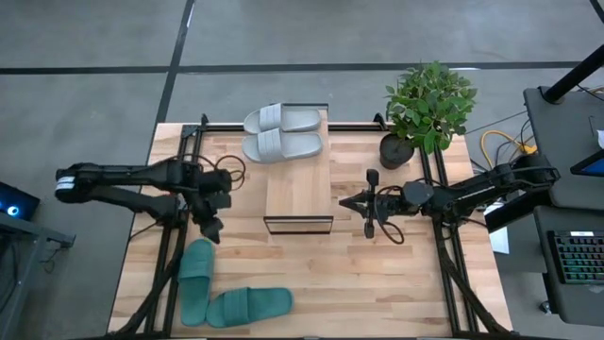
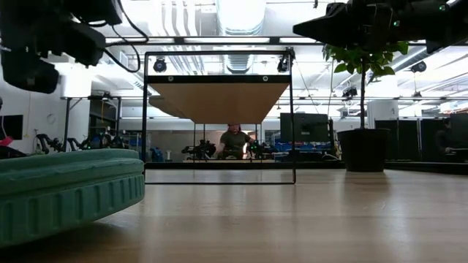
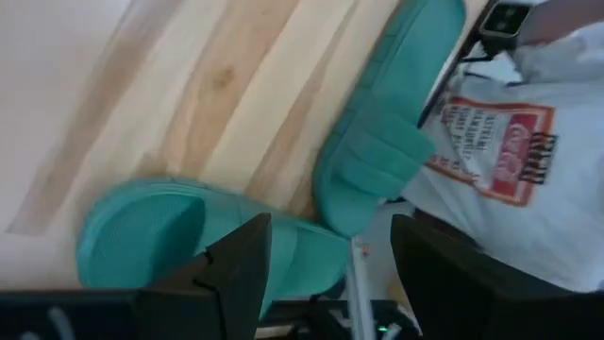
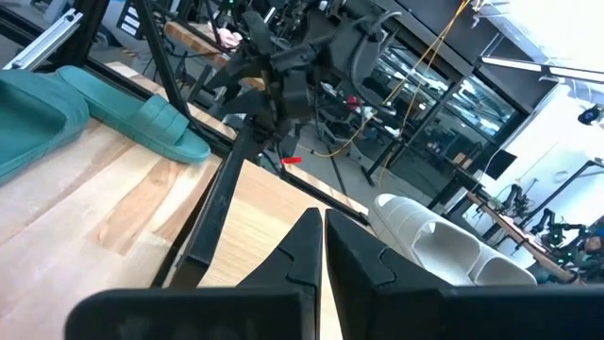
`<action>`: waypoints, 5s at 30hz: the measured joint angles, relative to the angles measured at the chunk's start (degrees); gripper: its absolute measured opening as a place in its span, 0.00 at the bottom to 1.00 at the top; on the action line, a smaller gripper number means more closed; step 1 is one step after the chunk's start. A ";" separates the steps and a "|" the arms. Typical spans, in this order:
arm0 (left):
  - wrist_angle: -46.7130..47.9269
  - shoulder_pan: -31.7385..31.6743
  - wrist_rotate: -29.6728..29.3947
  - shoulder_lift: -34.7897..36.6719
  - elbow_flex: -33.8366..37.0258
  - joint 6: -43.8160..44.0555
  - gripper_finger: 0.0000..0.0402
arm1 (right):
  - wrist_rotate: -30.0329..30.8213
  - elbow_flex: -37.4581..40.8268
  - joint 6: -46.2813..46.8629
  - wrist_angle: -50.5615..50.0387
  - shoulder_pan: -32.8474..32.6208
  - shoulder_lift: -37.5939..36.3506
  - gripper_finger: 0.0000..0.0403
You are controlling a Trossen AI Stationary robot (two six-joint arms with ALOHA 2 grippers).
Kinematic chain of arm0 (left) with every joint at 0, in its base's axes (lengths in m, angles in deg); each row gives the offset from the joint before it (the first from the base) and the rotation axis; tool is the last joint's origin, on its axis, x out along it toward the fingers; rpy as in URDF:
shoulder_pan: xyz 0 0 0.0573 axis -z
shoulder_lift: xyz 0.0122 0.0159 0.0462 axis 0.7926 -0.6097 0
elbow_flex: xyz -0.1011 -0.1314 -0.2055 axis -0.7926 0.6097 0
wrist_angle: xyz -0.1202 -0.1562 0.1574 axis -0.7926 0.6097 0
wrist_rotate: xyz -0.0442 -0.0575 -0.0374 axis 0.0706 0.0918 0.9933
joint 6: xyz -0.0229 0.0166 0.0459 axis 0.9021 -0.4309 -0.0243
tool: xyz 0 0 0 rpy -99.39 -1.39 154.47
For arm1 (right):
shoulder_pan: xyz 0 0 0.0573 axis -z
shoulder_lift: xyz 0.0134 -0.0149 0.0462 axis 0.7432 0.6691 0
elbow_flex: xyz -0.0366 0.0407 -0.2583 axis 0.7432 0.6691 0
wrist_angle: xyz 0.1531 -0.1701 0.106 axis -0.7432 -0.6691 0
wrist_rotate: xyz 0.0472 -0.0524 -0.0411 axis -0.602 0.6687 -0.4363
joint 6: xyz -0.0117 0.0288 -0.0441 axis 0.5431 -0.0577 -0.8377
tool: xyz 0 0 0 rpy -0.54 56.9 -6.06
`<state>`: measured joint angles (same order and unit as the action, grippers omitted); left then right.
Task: Pick and place slides into the shelf
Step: Put the left blue slide on the shelf
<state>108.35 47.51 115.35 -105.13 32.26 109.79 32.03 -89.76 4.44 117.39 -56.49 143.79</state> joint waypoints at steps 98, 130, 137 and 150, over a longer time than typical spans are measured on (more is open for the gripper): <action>-24.13 21.85 12.79 -0.64 18.53 11.26 0.00 | 3.49 -0.22 -0.43 0.02 0.02 -0.02 0.02; 8.50 21.81 -23.38 13.87 -8.73 11.76 0.00 | 3.42 -0.35 -0.41 0.11 0.00 -0.02 0.02; 8.86 21.81 -34.73 10.99 -16.73 7.41 0.00 | 3.40 -0.35 0.03 0.09 0.00 -0.02 0.02; 7.82 21.81 -40.91 2.98 -29.78 -8.13 0.00 | 3.40 -0.35 0.05 0.09 0.00 -0.02 0.02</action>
<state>116.16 69.33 74.44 -102.15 2.48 101.65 35.43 -90.11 4.49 117.48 -56.49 143.77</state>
